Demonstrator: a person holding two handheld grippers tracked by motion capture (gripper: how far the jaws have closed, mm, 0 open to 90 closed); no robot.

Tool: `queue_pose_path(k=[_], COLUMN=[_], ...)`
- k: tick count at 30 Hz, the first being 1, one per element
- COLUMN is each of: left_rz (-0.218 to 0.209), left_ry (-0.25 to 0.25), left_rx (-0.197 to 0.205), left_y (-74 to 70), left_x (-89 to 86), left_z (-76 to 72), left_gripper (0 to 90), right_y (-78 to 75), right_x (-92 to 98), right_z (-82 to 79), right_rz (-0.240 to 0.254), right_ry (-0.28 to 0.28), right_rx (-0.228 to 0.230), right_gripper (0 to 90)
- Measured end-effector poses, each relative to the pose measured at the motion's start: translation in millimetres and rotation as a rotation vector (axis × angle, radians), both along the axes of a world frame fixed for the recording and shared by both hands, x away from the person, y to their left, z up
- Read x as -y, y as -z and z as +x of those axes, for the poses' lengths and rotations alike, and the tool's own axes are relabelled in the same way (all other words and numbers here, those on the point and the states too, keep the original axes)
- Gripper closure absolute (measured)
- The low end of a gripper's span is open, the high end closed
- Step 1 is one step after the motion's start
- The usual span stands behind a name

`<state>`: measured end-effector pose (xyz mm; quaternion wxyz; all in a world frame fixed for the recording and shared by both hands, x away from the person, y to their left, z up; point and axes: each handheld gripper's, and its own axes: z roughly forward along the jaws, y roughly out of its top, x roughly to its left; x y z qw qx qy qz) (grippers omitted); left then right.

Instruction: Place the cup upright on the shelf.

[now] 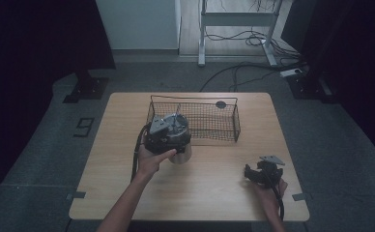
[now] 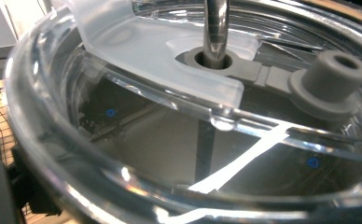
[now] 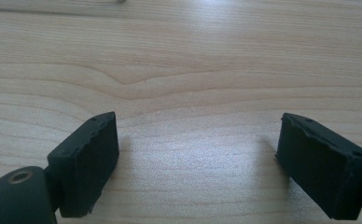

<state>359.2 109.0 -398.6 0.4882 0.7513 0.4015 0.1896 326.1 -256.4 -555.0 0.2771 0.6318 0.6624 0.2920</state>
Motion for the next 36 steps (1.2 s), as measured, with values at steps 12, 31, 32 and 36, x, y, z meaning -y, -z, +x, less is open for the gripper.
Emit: queue_pose_path(k=[12,31,32,36], left_rz=[-0.028,-0.019,-0.019,-0.016], left_ry=[-0.007,-0.018,-0.018,-0.020], left_rx=[-0.005,-0.003,-0.005,-0.005], left_y=[-4.6,-8.7,-9.1,-10.0], left_x=[8.0,17.2,17.8,19.6], left_z=[13.9,36.5,37.8,43.9], left_gripper=[3.6,3.7,3.7,3.6], right_y=[0.0,0.1,0.1,0.3], right_x=[0.0,-0.2,-0.2,0.1], right_z=[0.0,0.0,0.0,0.4], right_rz=[0.000,0.001,0.001,0.000], right_ry=[0.000,-0.001,-0.001,-0.005], right_rx=[0.000,0.003,0.003,0.006], right_gripper=[12.6,13.1,13.1,13.2])
